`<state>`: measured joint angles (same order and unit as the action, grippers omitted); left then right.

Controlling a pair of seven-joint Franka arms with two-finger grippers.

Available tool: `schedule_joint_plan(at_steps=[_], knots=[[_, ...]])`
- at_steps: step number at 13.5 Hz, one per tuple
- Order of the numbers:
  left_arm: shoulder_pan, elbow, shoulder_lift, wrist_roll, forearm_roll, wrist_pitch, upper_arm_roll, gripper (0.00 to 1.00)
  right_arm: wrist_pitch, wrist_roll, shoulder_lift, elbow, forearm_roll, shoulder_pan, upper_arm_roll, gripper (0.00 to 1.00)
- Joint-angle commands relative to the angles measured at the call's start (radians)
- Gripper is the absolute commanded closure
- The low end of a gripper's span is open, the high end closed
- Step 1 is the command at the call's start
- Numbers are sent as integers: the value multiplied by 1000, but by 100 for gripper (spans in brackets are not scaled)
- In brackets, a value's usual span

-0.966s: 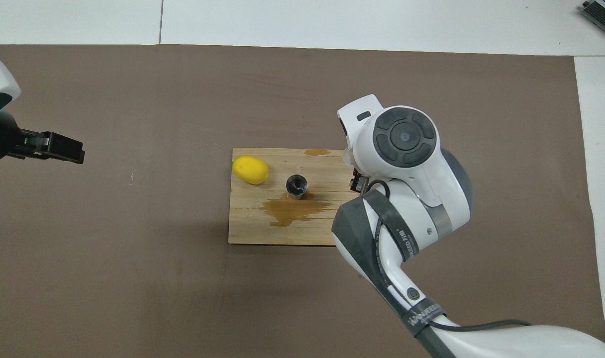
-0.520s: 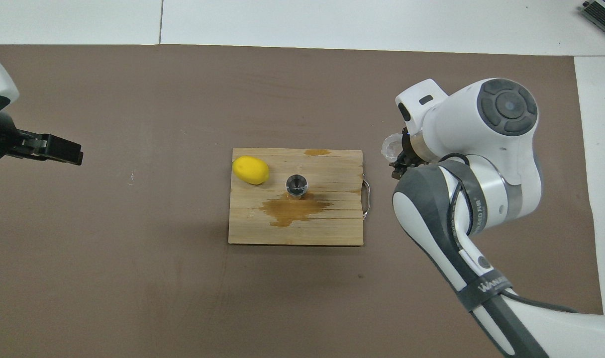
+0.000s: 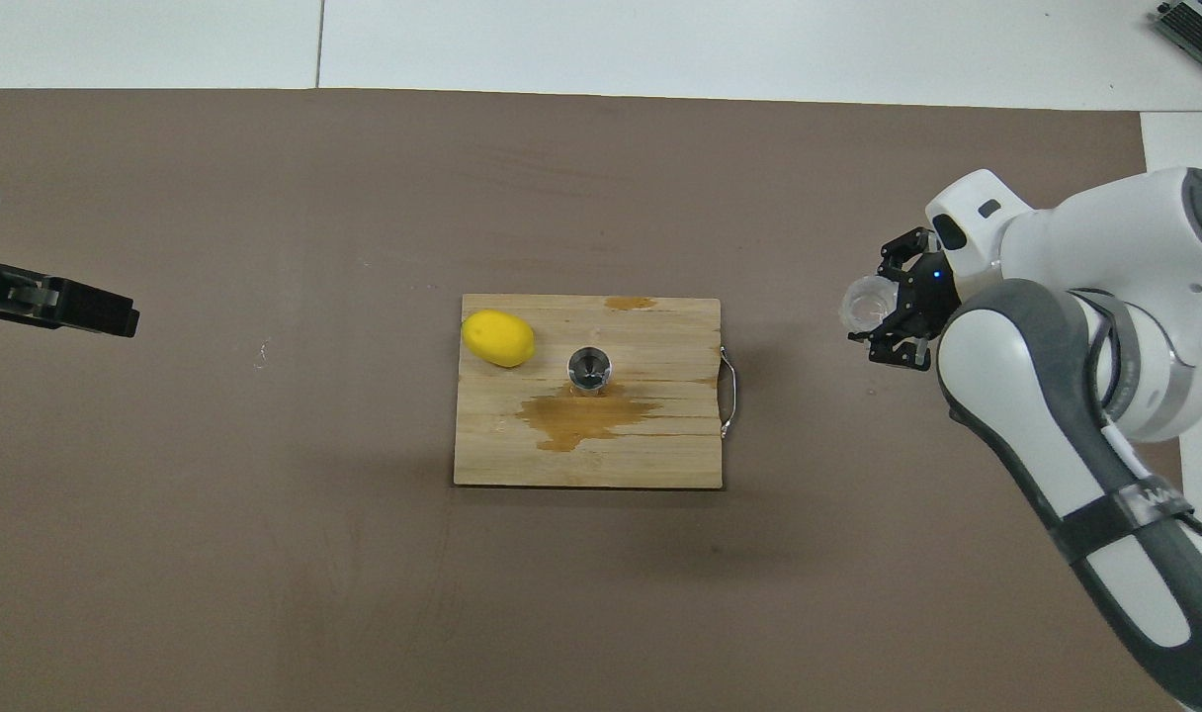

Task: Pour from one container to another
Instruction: 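Turn the white cup upright and carry it away from the board, then lower the white cup onto the table beside the board with the right gripper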

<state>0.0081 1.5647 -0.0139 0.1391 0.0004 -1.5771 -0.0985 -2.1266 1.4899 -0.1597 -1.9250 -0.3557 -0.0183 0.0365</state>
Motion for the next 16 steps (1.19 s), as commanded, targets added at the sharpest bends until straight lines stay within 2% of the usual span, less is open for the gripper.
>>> schedule_joint_plan(at_steps=[1, 3, 9, 16], knots=[[0, 17, -17, 19, 12, 3, 2, 0, -113, 165, 90, -185, -157, 50, 9, 61], [-1, 3, -12, 14, 23, 12, 0, 0, -150, 283, 120, -261, -235, 95, 9, 60], [-2, -5, -9, 0, 20, 25, -4, 0, -179, 519, 120, -367, -449, 169, 8, 60], [0, -12, -6, -13, 10, 20, 2, 0, -187, 607, 91, -417, -477, 189, 6, 60]])
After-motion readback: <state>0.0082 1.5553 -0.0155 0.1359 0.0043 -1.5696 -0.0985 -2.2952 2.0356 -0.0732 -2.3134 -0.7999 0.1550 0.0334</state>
